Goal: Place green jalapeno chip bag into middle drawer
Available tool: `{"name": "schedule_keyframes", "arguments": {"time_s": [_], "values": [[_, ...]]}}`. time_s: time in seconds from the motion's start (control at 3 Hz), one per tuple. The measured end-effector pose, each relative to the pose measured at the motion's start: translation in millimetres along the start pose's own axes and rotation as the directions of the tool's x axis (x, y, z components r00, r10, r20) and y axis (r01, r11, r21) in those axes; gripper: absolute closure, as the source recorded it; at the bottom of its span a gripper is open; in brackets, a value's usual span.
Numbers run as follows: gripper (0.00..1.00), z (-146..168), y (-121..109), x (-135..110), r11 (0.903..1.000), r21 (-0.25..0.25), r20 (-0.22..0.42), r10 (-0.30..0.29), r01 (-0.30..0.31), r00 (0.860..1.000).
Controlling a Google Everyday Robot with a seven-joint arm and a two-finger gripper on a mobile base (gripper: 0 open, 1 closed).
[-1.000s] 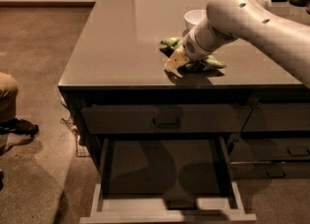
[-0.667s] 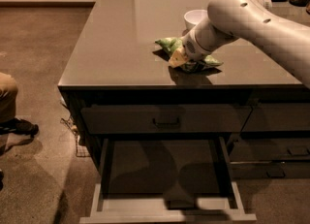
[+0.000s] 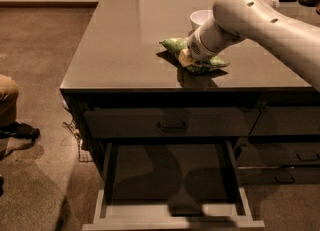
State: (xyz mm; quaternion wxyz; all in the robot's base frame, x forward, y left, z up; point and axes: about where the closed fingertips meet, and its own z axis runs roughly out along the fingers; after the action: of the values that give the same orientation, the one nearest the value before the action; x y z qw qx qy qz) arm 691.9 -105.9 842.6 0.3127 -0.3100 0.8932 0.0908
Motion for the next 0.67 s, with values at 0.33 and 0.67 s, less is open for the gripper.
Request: {"name": "schedule_keyframes", "arguments": {"time_s": [0.33,0.67], "values": [[1.00,-0.2,0.0,-0.1,1.0000,0.000,0.000,0.000,0.000,1.000],[1.00,-19.8,5.6,-5.3,0.9992,-0.030,0.053,-0.024,0.025,0.998]]}}
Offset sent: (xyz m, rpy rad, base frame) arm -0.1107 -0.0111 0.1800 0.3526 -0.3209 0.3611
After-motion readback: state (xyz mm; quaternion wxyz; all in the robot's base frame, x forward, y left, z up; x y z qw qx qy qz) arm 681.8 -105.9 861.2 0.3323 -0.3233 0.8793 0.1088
